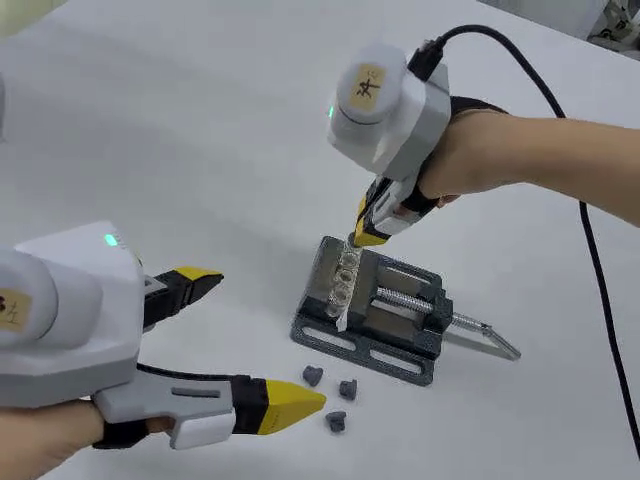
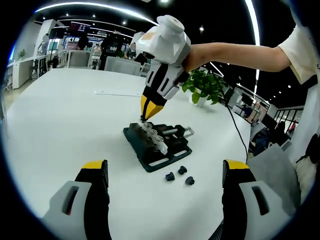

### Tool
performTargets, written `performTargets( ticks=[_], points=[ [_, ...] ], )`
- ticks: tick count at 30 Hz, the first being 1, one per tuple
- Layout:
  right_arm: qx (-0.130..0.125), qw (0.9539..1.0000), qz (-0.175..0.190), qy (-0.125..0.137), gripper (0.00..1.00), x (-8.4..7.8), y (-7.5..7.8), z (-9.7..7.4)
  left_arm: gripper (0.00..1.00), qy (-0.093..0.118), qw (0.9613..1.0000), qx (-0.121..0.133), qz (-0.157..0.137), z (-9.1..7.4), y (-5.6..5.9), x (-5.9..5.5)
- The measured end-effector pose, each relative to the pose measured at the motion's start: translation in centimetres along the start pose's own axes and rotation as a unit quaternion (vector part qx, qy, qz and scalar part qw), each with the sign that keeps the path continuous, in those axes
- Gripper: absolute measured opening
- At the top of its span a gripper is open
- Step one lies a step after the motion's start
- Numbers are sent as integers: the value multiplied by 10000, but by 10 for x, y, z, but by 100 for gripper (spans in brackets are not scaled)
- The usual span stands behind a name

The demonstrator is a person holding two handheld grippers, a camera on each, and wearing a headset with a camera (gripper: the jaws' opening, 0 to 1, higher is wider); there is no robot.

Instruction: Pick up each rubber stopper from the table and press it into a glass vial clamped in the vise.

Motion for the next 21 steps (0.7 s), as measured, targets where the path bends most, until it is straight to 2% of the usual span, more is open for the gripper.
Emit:
performTargets(
  ticks=[1,3,4,7,9,16,21],
  points=[
    [-9,10000,-76,4,0,-1,2,1,95,-14,10000,-6,22,0,0,1],
    [43,9996,250,109,0,-2,5,0,95,13,10000,-7,37,0,2,4],
    [37,9998,132,125,0,-3,5,0,95,26,10000,-14,34,0,2,5],
    [12,9997,141,185,0,-1,5,0,95,47,10000,-24,82,-2,4,10],
    [6,9993,277,239,0,-2,6,0,95,67,9999,-22,129,-4,5,15],
    [35,9994,225,278,1,-3,5,-2,95,95,9997,48,225,-12,5,25],
    [-65,9980,366,519,1,-4,5,-2,95,84,9996,112,264,-17,4,25]
  ],
)
Point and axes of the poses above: the centre of the closed fingertips' face, and the gripper's own axes: z roughly forward along the fingers, y roughly to its right, x roughly out of its top, the point moved 2 cm from there along -z, roughly backward along the fingers, and after that the axes turned 5 degrees about z, right-handed, at the moved point
